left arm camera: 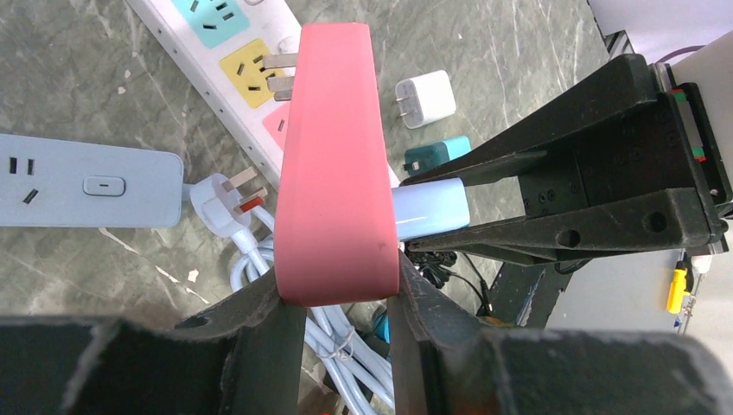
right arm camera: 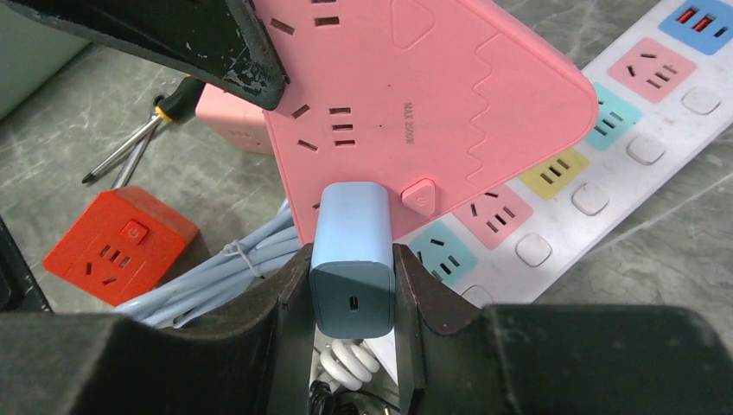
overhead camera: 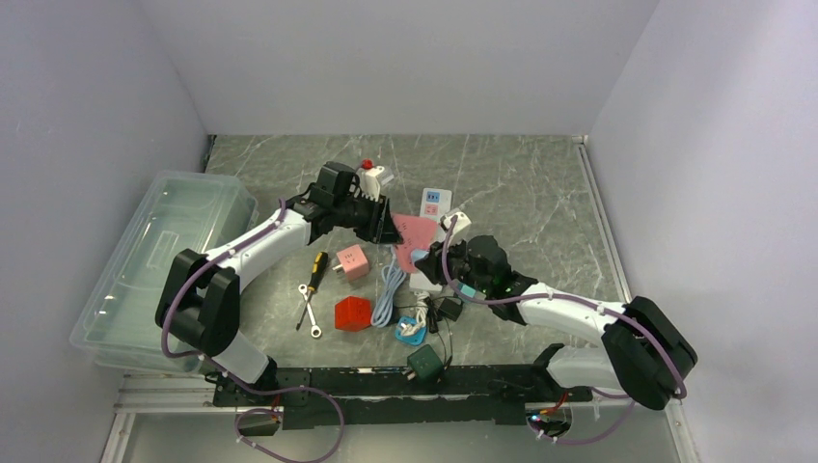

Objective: Pull the plug off the socket
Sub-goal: Remove the plug from the socket.

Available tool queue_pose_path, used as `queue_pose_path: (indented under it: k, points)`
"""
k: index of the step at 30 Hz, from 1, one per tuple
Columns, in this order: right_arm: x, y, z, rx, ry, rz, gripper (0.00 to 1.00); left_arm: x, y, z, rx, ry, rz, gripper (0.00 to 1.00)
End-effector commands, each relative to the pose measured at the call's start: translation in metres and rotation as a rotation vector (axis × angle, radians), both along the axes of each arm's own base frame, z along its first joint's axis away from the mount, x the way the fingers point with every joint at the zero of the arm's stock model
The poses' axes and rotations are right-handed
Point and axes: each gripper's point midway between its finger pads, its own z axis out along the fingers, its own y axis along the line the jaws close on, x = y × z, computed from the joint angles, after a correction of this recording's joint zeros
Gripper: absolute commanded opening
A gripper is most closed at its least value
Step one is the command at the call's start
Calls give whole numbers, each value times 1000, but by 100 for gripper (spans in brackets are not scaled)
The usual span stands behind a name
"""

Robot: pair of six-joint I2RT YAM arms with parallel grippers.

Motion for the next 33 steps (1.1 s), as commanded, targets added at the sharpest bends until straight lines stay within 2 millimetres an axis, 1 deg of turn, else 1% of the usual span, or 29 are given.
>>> queue_pose_path:
  k: [1, 6, 8, 11, 14, 18, 25, 30, 33]
  points:
    - [19, -6, 26, 93, -44, -70, 0, -4, 9, 4, 25, -18, -18, 0]
    - [18, -3, 26, 72, -62, -65, 0, -2, 11, 4, 33, -22, -4, 0]
    - [18, -4, 26, 34, -91, -106, 0, 0, 13, 2, 49, -20, 13, 0]
    - [16, -1, 26, -24, -128, -147, 0, 3, 16, -2, 65, -8, 35, 0]
    - [12, 8, 22, -87, -146, -170, 0, 4, 17, -4, 66, 3, 44, 0]
    - [13, 12, 17, -150, -161, -209, 0, 5, 18, -4, 68, 5, 51, 0]
    - [14, 8, 20, -134, -162, -219, 0, 5, 19, -2, 61, 4, 49, 0]
    - [15, 7, 18, -45, -97, -130, 0, 4, 17, 0, 45, 3, 34, 0]
    - [15, 3, 23, 6, -87, -96, 0, 4, 17, 0, 45, -2, 35, 0]
